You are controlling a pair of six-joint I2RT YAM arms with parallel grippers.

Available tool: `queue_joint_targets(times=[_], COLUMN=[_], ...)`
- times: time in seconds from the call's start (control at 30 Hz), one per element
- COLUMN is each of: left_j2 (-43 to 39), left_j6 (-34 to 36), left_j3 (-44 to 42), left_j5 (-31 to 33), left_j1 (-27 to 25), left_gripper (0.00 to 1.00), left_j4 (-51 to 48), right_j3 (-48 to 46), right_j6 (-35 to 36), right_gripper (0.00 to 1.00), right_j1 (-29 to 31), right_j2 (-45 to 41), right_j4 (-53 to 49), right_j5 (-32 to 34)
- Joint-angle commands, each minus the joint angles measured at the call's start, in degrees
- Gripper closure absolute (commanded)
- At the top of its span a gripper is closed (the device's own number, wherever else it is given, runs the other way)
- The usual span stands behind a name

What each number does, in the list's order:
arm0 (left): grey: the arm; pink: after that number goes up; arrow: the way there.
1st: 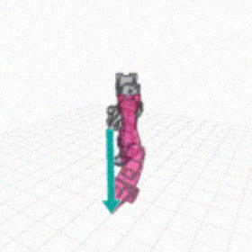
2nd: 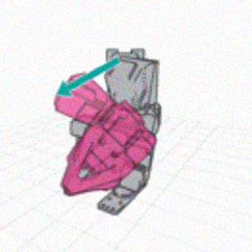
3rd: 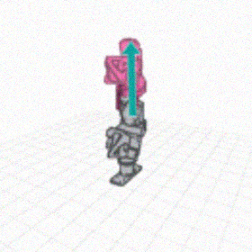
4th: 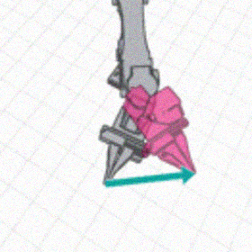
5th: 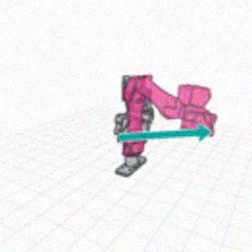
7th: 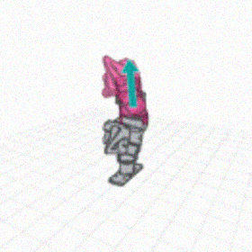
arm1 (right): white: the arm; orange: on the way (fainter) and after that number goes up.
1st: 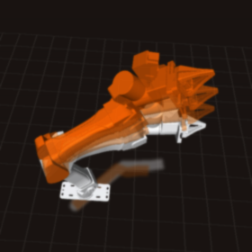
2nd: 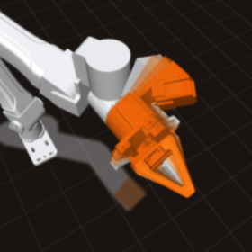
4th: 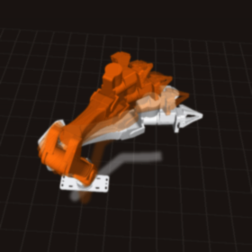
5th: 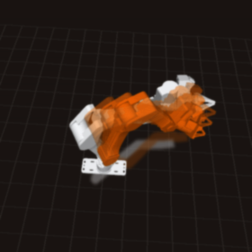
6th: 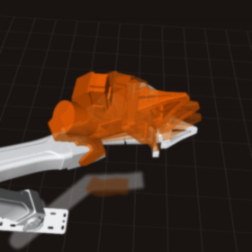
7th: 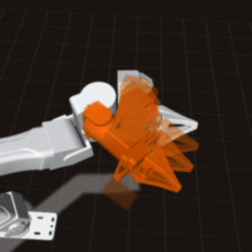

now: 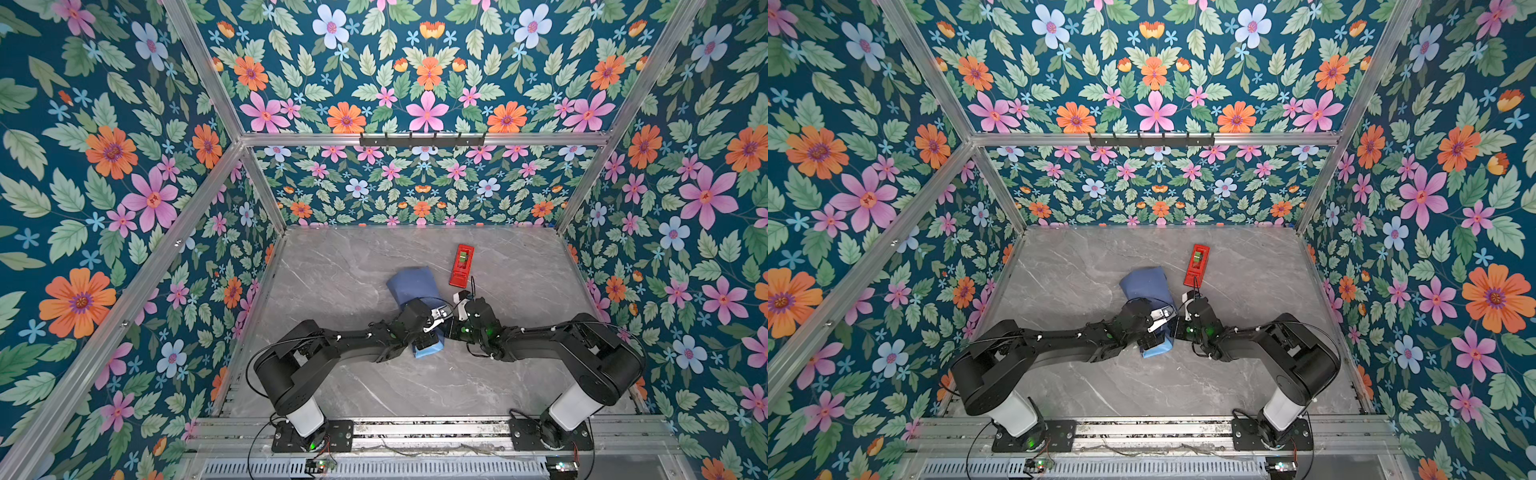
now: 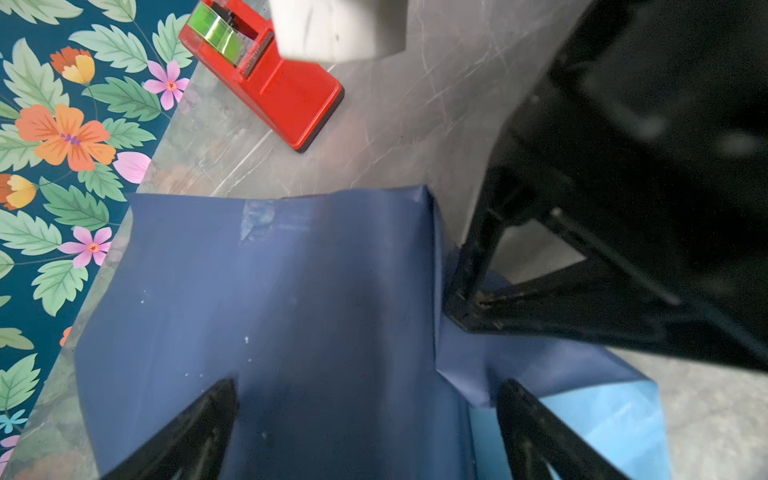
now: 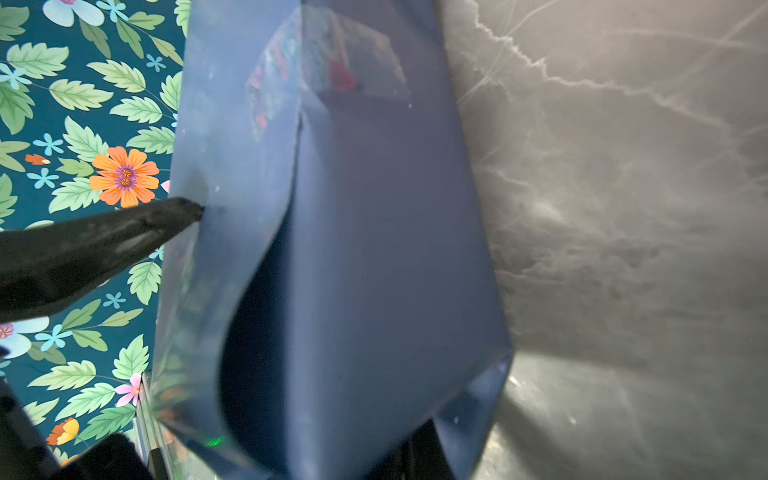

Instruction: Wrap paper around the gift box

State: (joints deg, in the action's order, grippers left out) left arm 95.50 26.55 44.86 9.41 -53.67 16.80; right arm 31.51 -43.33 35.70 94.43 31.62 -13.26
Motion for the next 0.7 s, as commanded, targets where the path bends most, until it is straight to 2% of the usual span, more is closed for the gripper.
queue_joint_targets(times=[0.0, 0.37, 0.67], left_j2=[1.01, 2.85, 2.76], left_j6=[-2.02, -0.21, 0.13], left_j3=[0.58, -0.70, -1.49], left_j5=[0.06, 3.85, 4.23], left_j1=[-0.03, -0.03, -0.03], left_gripper=[0.03, 0.10, 0.12], left_j4=[-1.46, -1.18, -0.54], right_j3=[-0.04, -0.62, -1.73], right_j6=[-0.36, -0.28, -0.15], right_gripper=[0.95, 0.96, 0.95], right_j1=[0.22, 0.20, 0.20], right_j2=[0.07, -0.90, -2.87], right_j4=[1.56, 1.31, -0.85], right_j5=[0.25, 0.60, 2.55])
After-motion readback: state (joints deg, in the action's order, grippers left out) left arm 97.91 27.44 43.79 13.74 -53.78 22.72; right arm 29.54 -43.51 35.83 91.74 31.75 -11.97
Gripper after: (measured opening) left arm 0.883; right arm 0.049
